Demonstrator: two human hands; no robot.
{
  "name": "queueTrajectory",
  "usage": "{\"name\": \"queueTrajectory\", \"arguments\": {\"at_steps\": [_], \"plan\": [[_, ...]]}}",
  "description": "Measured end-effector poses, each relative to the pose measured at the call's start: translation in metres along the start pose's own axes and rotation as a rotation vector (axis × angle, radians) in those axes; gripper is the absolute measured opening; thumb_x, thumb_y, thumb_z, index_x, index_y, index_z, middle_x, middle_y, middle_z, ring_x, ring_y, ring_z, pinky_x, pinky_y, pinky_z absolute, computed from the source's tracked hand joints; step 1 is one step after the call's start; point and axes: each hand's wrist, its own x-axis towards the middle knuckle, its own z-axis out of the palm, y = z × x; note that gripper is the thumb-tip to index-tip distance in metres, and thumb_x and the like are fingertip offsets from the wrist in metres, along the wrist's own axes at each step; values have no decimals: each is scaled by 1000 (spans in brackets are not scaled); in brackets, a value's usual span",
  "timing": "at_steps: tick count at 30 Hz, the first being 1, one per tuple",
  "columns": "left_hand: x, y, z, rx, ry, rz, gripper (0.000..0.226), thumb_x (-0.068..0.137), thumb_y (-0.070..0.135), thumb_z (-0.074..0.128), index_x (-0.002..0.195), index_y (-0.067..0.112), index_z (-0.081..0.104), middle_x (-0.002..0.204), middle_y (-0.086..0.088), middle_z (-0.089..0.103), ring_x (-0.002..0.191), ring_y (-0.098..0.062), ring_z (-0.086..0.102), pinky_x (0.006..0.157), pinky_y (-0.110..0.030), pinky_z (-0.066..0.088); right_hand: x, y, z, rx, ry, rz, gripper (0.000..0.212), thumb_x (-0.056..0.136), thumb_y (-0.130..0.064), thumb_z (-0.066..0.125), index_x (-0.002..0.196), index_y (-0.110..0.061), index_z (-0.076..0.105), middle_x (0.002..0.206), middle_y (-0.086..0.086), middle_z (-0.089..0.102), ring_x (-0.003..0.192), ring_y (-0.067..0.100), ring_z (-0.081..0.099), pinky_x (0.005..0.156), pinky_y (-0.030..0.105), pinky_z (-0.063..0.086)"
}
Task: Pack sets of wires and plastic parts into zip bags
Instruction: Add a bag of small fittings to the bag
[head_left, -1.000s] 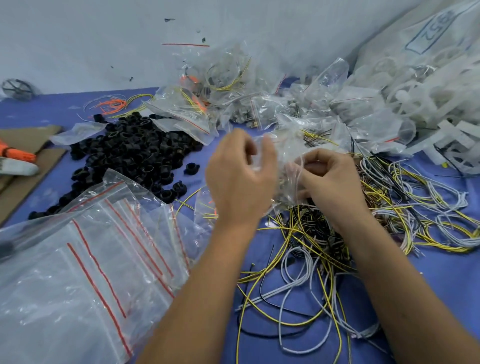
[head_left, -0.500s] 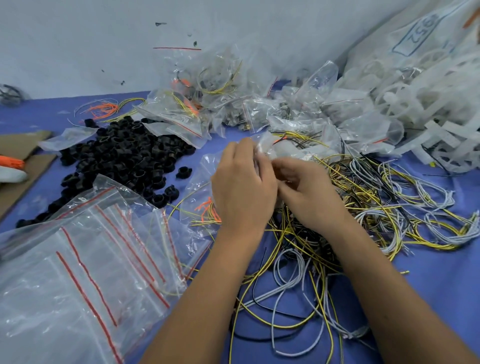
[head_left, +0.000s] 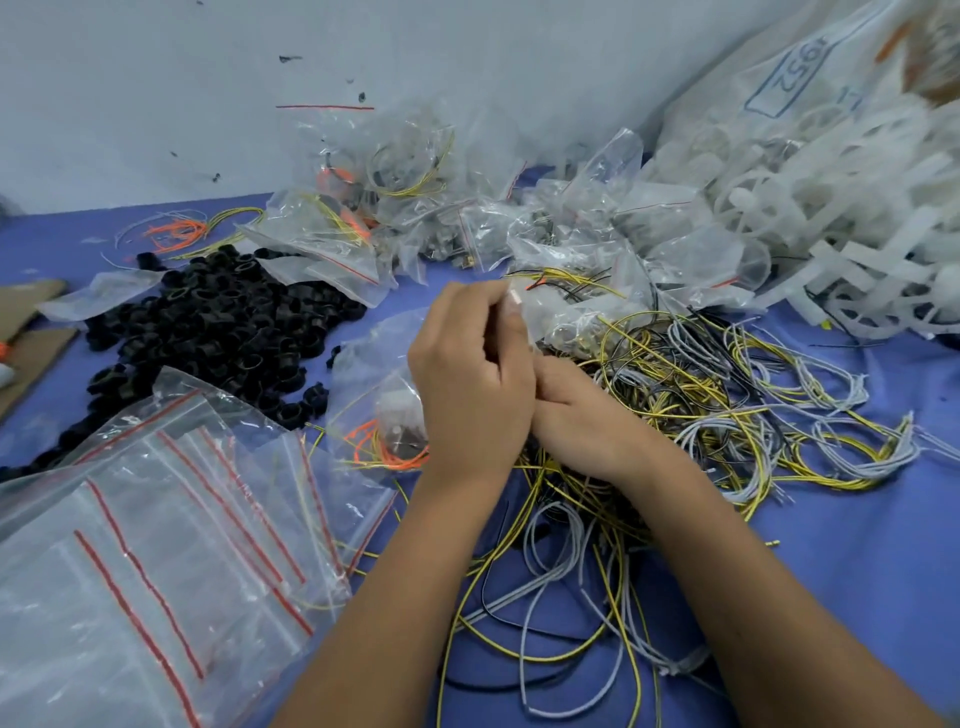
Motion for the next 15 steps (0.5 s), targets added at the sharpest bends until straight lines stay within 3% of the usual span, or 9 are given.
{"name": "queueTrajectory", "arguments": {"at_steps": [3, 5, 8, 11, 13, 15], "plan": [[0, 2, 3, 7, -51, -11, 9, 96, 6, 63, 95, 2, 71, 84, -6, 66, 76, -17, 56, 70, -26, 42, -4, -7, -10, -34, 97, -20, 44, 81, 20, 49, 87, -16, 72, 78, -9, 73, 76, -2, 62, 68, 25, 49], [3, 4, 5, 23, -68, -36, 8, 95, 10, 64, 96, 6, 71, 84, -3, 65, 73, -14, 54, 69, -28, 42, -8, -14, -24, 60, 267, -30, 39, 76, 20, 46, 88, -2, 76, 81, 6, 77, 77, 8, 70, 66, 26, 56], [8, 9, 14, 60, -102, -96, 7, 90, 13, 66, 97, 13, 67, 83, 2, 61, 68, -13, 52, 69, -26, 38, -14, -8, -65, 135, 567, 69, 34, 77, 7, 44, 78, -5, 75, 77, 8, 76, 68, 24, 75, 55, 33, 58], [8, 16, 28, 104, -172, -89, 16, 87, 8, 66, 101, 14, 60, 82, 2, 58, 72, -17, 51, 69, -22, 28, -22, 19, -115, -182, 790, 271, 30, 79, 0, 49, 74, -12, 76, 67, 2, 73, 64, 20, 71, 54, 36, 54], [7, 22, 40, 111, -219, -79, 17, 87, 3, 64, 101, 12, 59, 79, 2, 56, 72, -18, 50, 66, -23, 26, -28, 41, -147, -408, 866, 439, 22, 82, -6, 56, 87, -10, 76, 81, 8, 75, 80, 29, 70, 70, 42, 56], [7, 28, 52, 94, -232, -82, 17, 87, 1, 62, 99, 12, 59, 76, 1, 54, 72, -19, 50, 64, -28, 30, -31, 60, -173, -546, 839, 568, 25, 85, -9, 60, 108, -7, 70, 105, 17, 72, 98, 37, 65, 78, 39, 51]]}}
